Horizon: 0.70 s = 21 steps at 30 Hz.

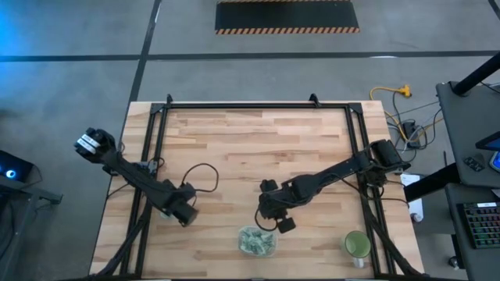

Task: Pick and place Stevia / Truvia into bins
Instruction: Put the stevia packet into the transparent container

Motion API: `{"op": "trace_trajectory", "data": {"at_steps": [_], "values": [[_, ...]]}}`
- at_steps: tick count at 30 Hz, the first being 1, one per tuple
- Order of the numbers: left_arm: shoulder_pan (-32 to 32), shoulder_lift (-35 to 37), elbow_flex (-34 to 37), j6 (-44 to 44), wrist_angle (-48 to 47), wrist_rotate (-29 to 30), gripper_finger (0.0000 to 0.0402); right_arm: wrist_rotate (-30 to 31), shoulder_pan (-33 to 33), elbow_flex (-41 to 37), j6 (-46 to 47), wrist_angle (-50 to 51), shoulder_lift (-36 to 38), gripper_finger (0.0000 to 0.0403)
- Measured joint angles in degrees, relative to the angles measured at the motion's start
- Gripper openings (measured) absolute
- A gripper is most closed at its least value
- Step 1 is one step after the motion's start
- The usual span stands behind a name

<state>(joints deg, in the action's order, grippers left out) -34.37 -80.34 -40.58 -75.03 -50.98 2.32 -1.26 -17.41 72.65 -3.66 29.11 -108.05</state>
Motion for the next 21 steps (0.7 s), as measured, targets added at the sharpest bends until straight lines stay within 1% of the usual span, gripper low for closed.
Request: {"op": "trace_trajectory", "data": {"at_steps": [6, 12, 15, 21], "values": [[0.0, -3.5, -0.1, 0.4, -0.1, -2.3, 0.0132, 0.0, 0.0, -0.5, -0.1, -0.9, 0.0, 0.0068], [0.0, -4.3, -0.2, 0.5, -0.5, -2.5, 0.0127, 0.0, 0.0, -0.5, -0.1, -1.0, 0.0, 0.0068], [0.0, -4.3, -0.2, 0.5, -0.1, -2.7, 0.0104, 0.0, 0.0, -0.4, 0.0, -1.1, 0.0, 0.0068], [0.0, -4.3, -0.3, 1.0, 0.6, -2.7, 0.0031, 0.0, 0.0, -0.4, 0.0, -1.1, 0.0, 0.0068]]}}
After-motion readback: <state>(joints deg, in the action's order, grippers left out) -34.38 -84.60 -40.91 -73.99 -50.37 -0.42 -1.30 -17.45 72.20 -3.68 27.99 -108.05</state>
